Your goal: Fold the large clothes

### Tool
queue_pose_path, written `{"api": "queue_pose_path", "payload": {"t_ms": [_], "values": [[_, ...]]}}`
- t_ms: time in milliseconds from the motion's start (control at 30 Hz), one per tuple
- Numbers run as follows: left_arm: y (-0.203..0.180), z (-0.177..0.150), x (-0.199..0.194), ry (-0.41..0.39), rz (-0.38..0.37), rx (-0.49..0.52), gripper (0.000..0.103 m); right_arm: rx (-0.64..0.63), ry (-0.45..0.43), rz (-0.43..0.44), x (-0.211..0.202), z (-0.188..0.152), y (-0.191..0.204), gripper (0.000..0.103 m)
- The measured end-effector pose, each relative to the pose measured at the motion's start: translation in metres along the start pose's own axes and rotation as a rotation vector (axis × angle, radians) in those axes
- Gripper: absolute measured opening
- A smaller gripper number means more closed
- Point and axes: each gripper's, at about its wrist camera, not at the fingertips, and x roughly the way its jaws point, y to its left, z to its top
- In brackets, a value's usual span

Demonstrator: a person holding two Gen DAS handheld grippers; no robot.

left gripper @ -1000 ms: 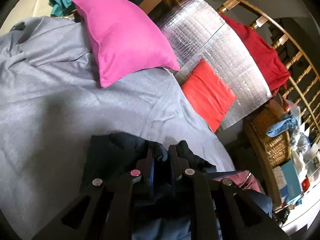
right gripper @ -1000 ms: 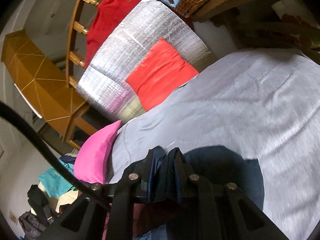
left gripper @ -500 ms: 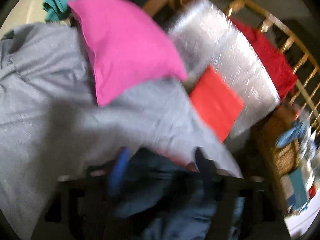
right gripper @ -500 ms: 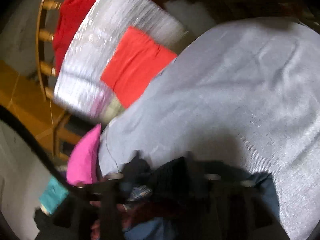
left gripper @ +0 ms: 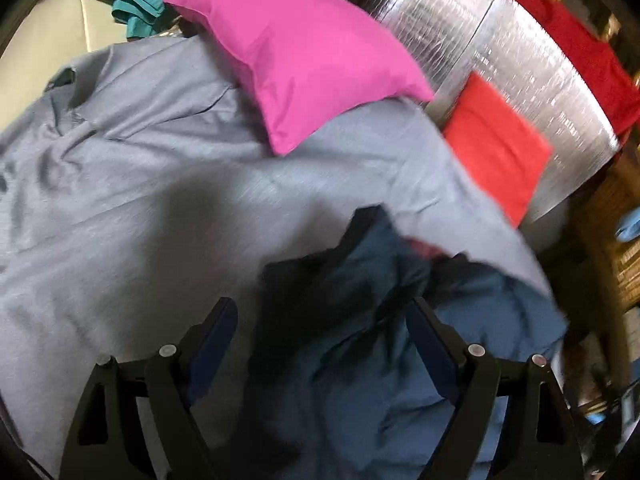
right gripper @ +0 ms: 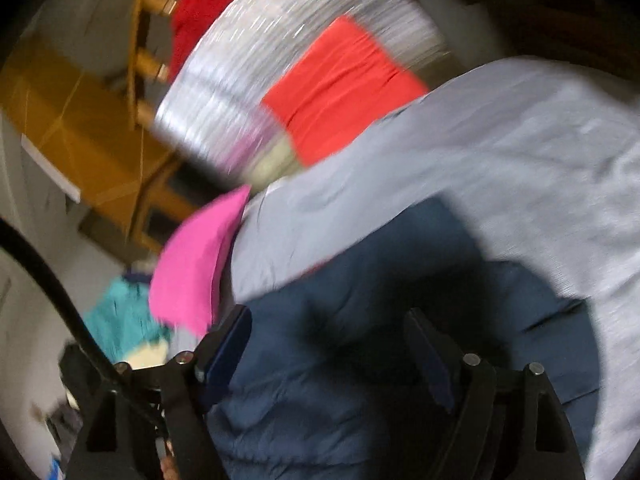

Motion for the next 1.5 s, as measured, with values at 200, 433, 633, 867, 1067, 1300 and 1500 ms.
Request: {"api": "queue_pose_path", "payload": {"t_ms": [200, 433, 633, 867, 1067, 1300, 1500], "values": [[-0.007, -0.014, 0.008, 0.072, 0.073, 0.105, 0.086, -0.183, 0.152, 0.006, 0.054, -0.042, 0.069, 0.057], [-0.007, -0.011, 0.032, 0.113, 0.025, 0.097, 0.063, -0.210, 0.227, -0.192, 0.131, -0.044, 0.082, 0.056], [-0.010, -0.001, 0.023, 0.043, 0.014, 0.057, 0.063, -0.124, 0.216, -0.288, 0.152, -0.018, 0.048, 0.031], [-0.002, 0.005, -0.002, -0.021, 0.049, 0.072, 0.069, 0.009, -0.034, -0.209, 0.043, 0.019, 0.001, 0.087], [0.001, -0.003, 0.020, 0.082, 0.086, 0.081, 0.069, 0.122, -0.021, -0.294, 0.022, 0.051, -0.065, 0.087], [-0.005, -0.008, 0.031, 0.106, 0.112, 0.106, 0.069, -0.023, 0.132, -0.359, 0.074, 0.043, -0.073, 0.039], [-0.014, -0.007, 0.024, 0.056, 0.122, 0.124, 0.069, -0.095, -0.062, -0.372, 0.031, 0.036, -0.047, 0.023]]}}
